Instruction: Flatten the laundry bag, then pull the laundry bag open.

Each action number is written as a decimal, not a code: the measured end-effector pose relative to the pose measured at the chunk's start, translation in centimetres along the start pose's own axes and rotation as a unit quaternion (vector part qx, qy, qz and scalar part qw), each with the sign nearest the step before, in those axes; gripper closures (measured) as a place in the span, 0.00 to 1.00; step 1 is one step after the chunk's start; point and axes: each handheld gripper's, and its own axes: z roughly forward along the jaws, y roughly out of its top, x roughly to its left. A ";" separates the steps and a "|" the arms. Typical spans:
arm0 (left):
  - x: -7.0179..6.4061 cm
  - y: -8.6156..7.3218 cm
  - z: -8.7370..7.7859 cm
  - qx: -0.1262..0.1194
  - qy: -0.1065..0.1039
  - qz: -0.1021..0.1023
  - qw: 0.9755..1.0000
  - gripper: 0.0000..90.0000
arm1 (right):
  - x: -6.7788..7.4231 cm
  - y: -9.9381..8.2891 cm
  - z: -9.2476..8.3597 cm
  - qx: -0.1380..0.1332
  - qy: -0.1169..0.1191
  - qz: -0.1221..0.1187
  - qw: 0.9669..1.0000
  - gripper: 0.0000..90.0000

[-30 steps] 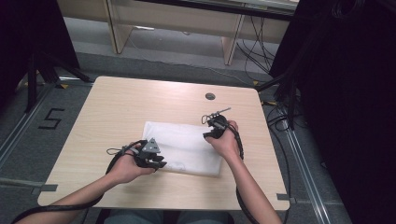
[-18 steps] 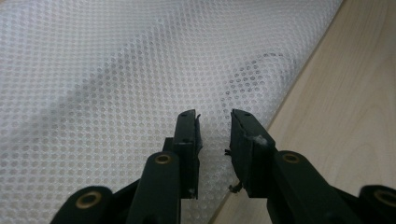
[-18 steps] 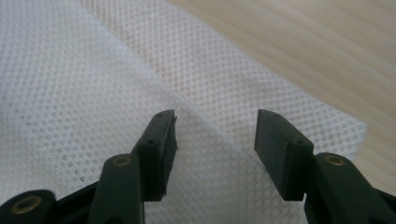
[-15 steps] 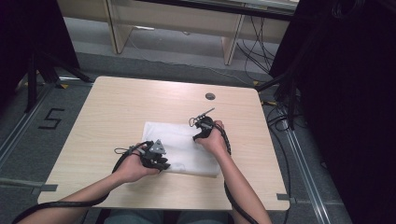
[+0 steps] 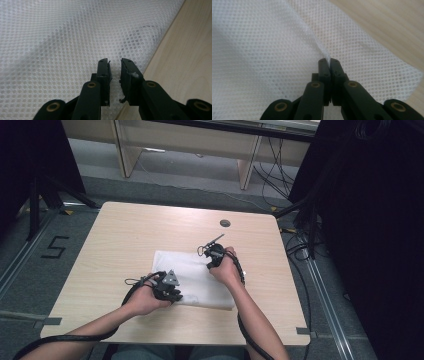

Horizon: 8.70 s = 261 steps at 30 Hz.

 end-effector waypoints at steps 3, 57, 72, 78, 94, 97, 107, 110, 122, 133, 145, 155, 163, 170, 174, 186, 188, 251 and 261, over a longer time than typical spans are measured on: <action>0.1 0.2 0.1 0.001 -0.003 -0.001 1.000 0.86 | 0.1 0.2 -1.3 -0.018 0.001 -0.003 1.000 1.00; 0.9 4.2 3.5 -0.016 0.025 -0.077 0.997 1.00 | 2.2 0.4 -8.3 -0.147 0.047 0.008 0.988 1.00; 3.1 0.6 -3.6 -0.033 0.044 -0.072 0.996 0.99 | 3.0 -0.2 -8.7 -0.167 0.042 -0.008 0.985 1.00; 5.0 -3.1 -8.1 -0.050 0.076 -0.099 0.991 0.97 | 3.3 -0.6 -9.0 -0.171 0.038 -0.015 0.984 1.00; 7.3 -6.3 -10.8 -0.088 0.118 -0.169 0.975 0.96 | 5.1 -2.7 -11.0 -0.192 0.044 -0.039 0.980 1.00; 7.3 -6.5 -10.6 -0.085 0.122 -0.169 0.974 0.96 | 5.4 -3.3 -11.3 -0.193 0.050 -0.035 0.979 1.00; 7.7 -6.6 -10.8 -0.088 0.126 -0.170 0.973 0.96 | 6.2 -5.0 -12.0 -0.199 0.063 -0.046 0.977 1.00; 7.6 -6.7 -10.6 -0.101 0.131 -0.184 0.969 0.95 | 6.4 -5.5 -12.2 -0.200 0.069 -0.049 0.976 1.00; 7.8 -6.6 -10.9 -0.108 0.132 -0.183 0.968 0.95 | 7.7 -7.3 -12.2 -0.186 0.082 -0.068 0.977 1.00; 7.7 -6.5 -10.9 -0.117 0.133 -0.181 0.967 0.94 | 9.4 -9.4 -11.4 -0.161 0.104 -0.084 0.978 1.00; 7.4 -6.2 -10.6 -0.114 0.123 -0.170 0.971 0.91 | 10.5 -11.9 -9.7 -0.097 0.135 -0.096 0.981 1.00; 5.5 -4.9 -8.7 -0.102 0.074 -0.121 0.985 0.82 | 11.3 -13.3 -7.4 -0.046 0.144 -0.104 0.983 0.99; 3.8 -4.2 -7.6 -0.093 0.048 -0.093 0.990 0.74 | 11.2 -13.7 -9.1 -0.059 0.160 -0.091 0.981 0.82; 3.0 -4.2 -6.9 -0.084 0.039 -0.083 0.992 0.72 | 10.2 -13.8 -12.1 -0.093 0.168 -0.064 0.979 0.75; 2.5 -4.4 -6.4 -0.070 0.034 -0.073 0.994 0.72 | 9.1 -13.7 -13.2 -0.105 0.149 -0.048 0.982 0.74; 1.5 -4.6 -4.9 -0.037 0.015 -0.056 0.998 0.75 | 5.9 -13.2 -8.2 -0.029 0.094 -0.023 0.995 0.98; 1.4 -4.7 -4.6 -0.030 0.018 -0.056 0.998 0.76 | 5.8 -13.1 -7.4 -0.013 0.089 -0.025 0.996 1.00; 2.3 -6.4 -7.3 -0.124 0.056 -0.114 0.984 0.39 | 0.7 -16.7 -9.1 -0.108 0.019 0.099 0.989 0.73; 1.5 -5.6 -6.9 -0.141 0.050 -0.118 0.982 0.43 | 0.8 -16.6 -9.4 -0.093 0.041 0.080 0.992 0.91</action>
